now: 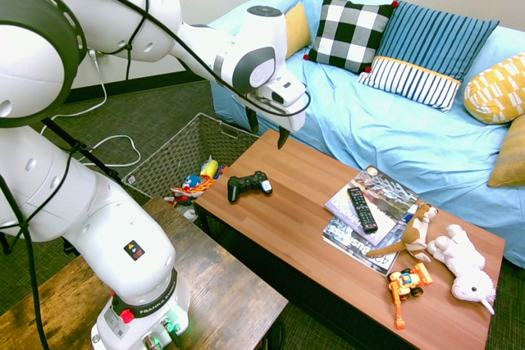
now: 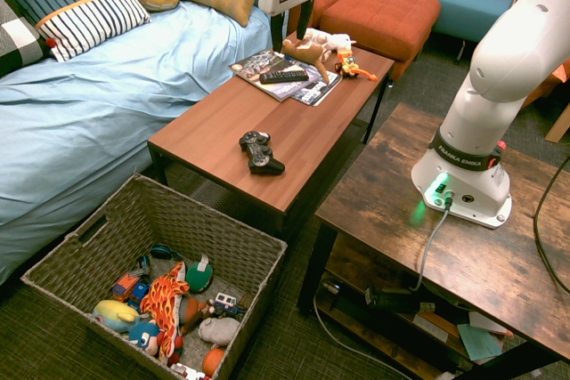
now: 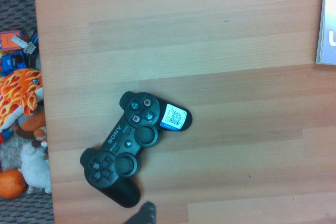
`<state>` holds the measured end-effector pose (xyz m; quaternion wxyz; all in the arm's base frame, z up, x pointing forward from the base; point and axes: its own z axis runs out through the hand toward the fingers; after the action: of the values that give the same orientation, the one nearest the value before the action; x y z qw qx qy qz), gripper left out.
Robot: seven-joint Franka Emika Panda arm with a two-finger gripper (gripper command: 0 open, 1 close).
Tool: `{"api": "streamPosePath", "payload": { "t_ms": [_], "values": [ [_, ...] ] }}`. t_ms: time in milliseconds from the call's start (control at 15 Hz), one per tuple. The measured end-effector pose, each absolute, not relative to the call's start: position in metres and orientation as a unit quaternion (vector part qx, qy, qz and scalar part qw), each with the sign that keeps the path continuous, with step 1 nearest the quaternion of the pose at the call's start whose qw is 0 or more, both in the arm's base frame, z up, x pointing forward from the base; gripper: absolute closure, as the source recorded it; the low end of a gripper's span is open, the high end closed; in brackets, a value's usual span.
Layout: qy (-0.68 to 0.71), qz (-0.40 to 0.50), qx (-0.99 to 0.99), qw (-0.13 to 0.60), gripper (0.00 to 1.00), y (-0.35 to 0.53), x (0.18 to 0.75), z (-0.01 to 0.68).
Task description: Put the gamepad in the basket
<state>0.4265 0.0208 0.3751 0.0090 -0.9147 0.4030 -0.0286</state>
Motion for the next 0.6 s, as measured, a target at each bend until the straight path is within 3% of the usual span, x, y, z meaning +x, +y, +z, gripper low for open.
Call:
{"api": "streamPosePath", "payload": {
  "t_ms": [267,600],
  "values": [
    [0.422,-0.014,-0.906,0.015,0.00,0.022,0.434,0.364],
    [0.485,0.053,-0.873,0.027,0.00,0.057,0.457,0.295]
  ]
}}
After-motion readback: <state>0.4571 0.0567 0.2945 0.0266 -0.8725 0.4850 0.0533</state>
